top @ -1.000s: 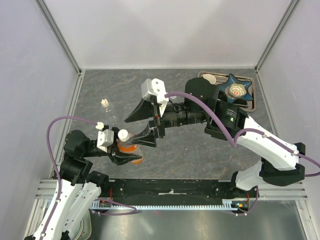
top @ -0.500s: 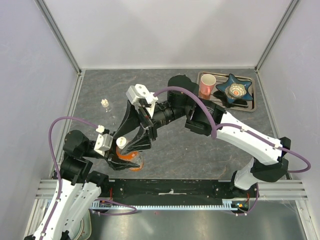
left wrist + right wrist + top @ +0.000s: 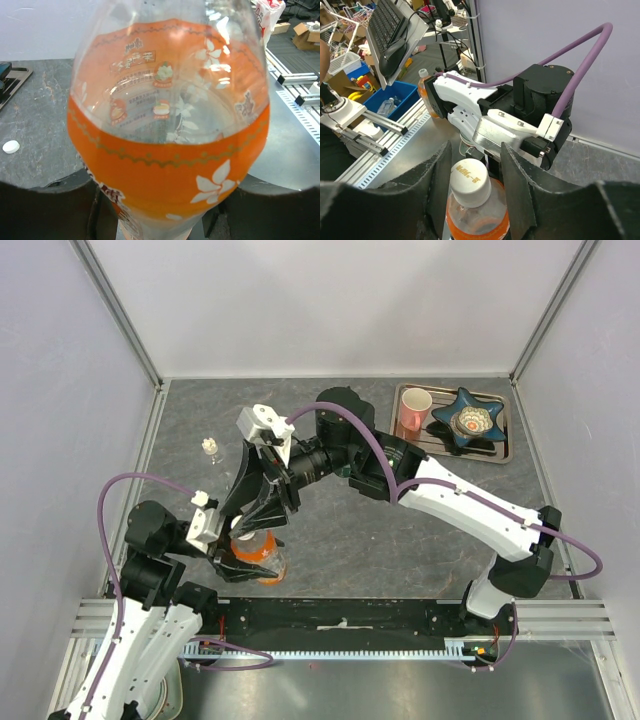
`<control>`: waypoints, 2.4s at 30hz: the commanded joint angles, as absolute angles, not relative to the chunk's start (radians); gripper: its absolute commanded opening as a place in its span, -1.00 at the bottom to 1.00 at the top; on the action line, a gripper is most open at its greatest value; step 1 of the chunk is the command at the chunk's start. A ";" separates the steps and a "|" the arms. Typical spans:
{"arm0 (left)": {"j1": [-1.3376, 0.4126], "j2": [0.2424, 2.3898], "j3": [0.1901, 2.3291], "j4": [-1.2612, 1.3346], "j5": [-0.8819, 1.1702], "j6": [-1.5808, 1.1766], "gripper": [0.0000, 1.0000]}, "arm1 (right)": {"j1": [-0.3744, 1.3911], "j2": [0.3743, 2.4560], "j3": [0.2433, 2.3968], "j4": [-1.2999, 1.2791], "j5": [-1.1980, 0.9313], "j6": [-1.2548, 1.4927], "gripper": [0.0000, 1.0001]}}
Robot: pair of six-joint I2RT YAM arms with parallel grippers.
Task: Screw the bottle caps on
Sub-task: Screw the bottle cap onto the plastic bottle.
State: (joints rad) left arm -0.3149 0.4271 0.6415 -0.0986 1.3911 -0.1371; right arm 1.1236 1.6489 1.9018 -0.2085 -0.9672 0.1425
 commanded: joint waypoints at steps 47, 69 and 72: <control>-0.310 0.436 0.785 -0.141 0.812 -0.100 -0.96 | 1.103 1.627 1.801 -0.643 -0.404 0.042 -0.88; -0.310 0.402 0.689 -0.210 0.605 0.023 -0.96 | 1.273 1.677 1.922 -0.483 0.416 0.313 0.68; -0.310 0.400 0.675 -0.201 0.740 0.009 -0.96 | 1.272 1.576 1.898 -0.416 0.307 0.261 0.96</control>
State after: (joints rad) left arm -0.3107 0.4152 0.6640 -0.3637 0.5533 -0.0376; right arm 1.2724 1.7008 1.8858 -0.4286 0.4335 0.3405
